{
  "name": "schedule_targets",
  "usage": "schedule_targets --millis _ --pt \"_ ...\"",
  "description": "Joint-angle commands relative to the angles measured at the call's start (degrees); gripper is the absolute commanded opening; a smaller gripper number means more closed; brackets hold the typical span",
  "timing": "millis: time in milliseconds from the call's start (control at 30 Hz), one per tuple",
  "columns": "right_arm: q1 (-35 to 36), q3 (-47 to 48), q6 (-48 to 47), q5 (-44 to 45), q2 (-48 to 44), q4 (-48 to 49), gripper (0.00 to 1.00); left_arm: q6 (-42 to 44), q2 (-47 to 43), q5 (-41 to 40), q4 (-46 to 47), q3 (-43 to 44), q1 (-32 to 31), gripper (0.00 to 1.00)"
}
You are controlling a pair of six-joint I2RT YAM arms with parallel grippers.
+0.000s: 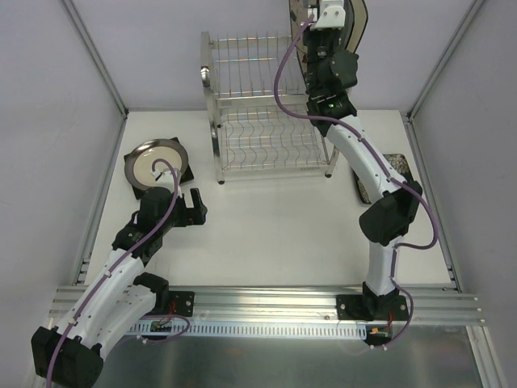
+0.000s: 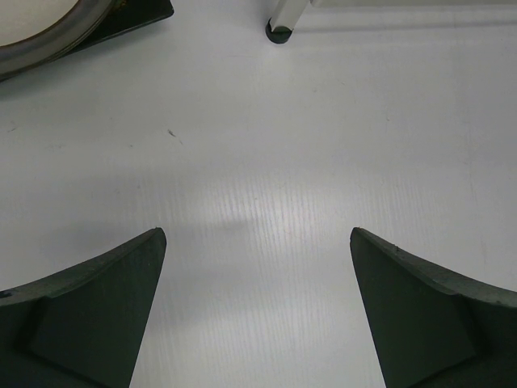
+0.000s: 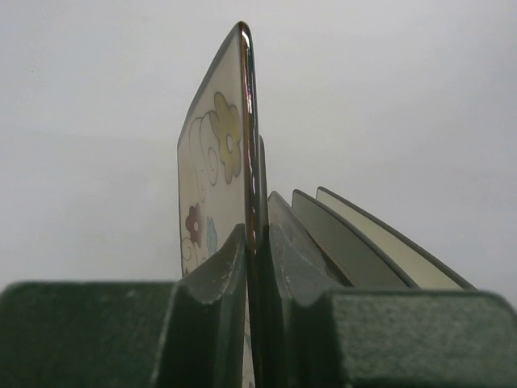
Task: Load the plates into the dish rack
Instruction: Insert the plate into the dish rack
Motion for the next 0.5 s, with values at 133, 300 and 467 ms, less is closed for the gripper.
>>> schedule_targets --millis 133,300,467 --pt "-0.13 8.37 0.12 -1.27 -0.85 15.68 0.01 0.62 -0.28 -0.03 1.37 -0.24 0.37 0.99" --pt "-0.13 8.20 0.30 -0.92 0.12 15.15 0.01 0.62 -0.19 -0.03 1.28 -0.24 0.46 0.99" --pt "-0.13 7.93 0.48 -0.30 1.44 15.06 0.00 0.71 -0.36 -0.12 1.37 -0.24 0.37 0.99"
